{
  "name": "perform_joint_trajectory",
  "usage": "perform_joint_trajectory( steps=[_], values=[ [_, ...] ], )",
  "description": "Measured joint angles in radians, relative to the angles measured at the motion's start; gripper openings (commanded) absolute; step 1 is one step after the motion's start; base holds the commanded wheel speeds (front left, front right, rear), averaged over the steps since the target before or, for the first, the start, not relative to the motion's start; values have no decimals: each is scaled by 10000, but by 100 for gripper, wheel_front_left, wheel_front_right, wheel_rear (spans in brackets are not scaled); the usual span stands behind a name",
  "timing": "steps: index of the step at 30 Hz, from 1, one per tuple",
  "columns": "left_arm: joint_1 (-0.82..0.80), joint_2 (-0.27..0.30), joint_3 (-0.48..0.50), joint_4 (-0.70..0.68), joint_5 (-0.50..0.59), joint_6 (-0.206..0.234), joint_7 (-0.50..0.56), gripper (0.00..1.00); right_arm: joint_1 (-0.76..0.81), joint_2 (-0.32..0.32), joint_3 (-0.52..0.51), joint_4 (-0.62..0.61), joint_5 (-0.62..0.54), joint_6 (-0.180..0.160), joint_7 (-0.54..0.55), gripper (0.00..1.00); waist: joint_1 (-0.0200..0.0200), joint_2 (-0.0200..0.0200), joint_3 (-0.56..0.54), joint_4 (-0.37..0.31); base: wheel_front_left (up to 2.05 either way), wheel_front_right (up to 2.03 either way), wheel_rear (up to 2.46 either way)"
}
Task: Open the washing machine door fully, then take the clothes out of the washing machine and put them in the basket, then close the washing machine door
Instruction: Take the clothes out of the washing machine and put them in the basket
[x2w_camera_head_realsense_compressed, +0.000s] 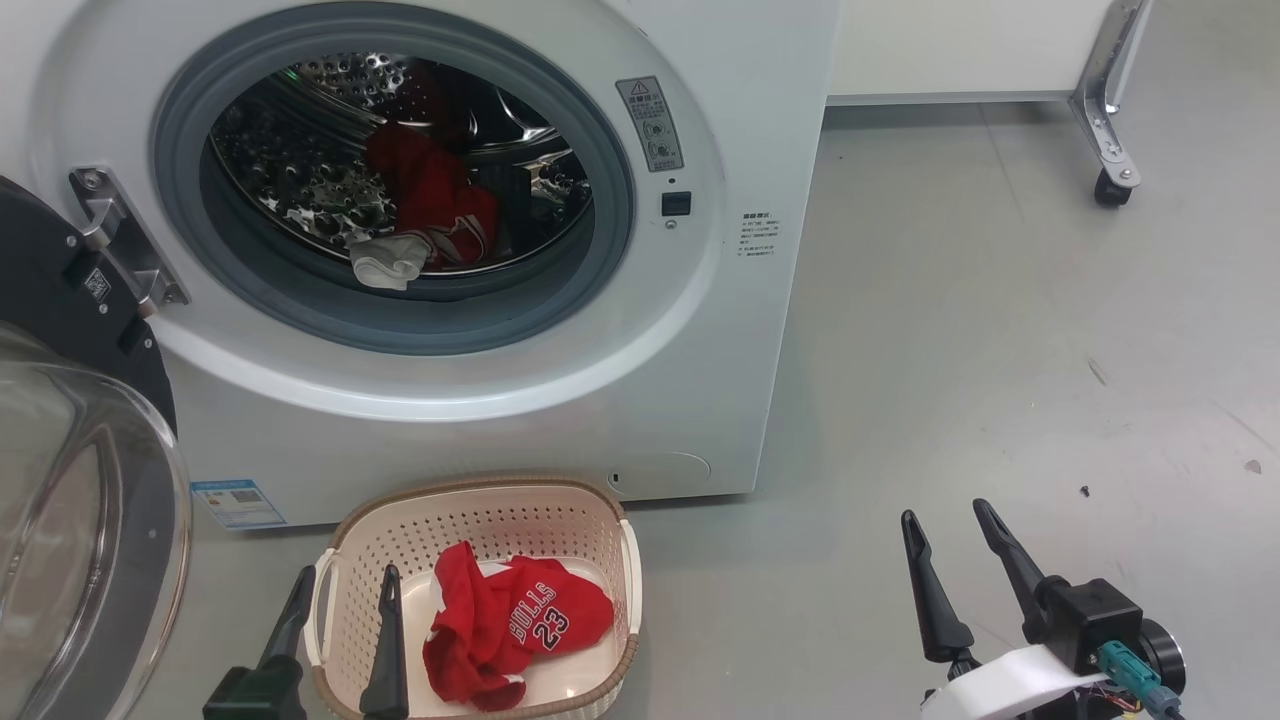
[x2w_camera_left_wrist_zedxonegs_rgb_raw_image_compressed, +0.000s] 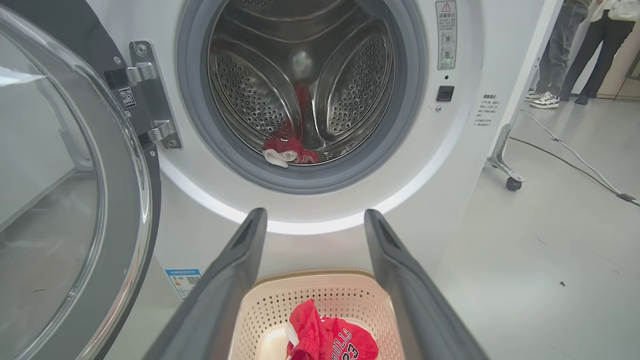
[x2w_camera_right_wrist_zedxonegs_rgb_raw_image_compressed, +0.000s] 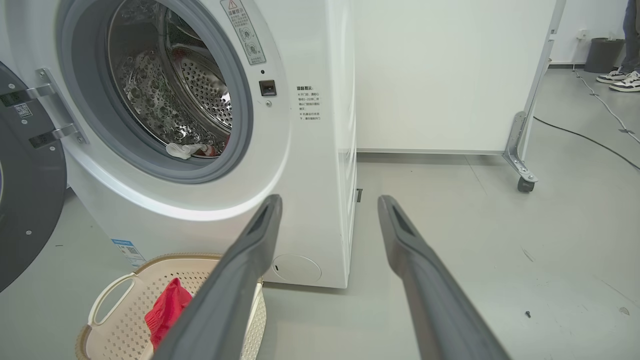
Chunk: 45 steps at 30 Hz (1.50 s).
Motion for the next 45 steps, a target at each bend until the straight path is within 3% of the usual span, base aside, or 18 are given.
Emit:
perform_joint_trajectory(
  steps=[21,33,45],
  values=[
    [-63,81,-303,-418,146,2,491,100,35,2,90,-382,-15,-2,0,100,0,0,448,-79,0,0,0],
    [-2185,58,-591,274,144,-109,1099,100,-341,0,90,-809,-35,2,0,100,0,0,1782,-230,0,0,0],
    [-4629,6,-654,1879,-180,-286,2656,100,-1099,-2,401,-1197,15,94,0,100,0,0,3283,-492,0,0,0]
  ],
)
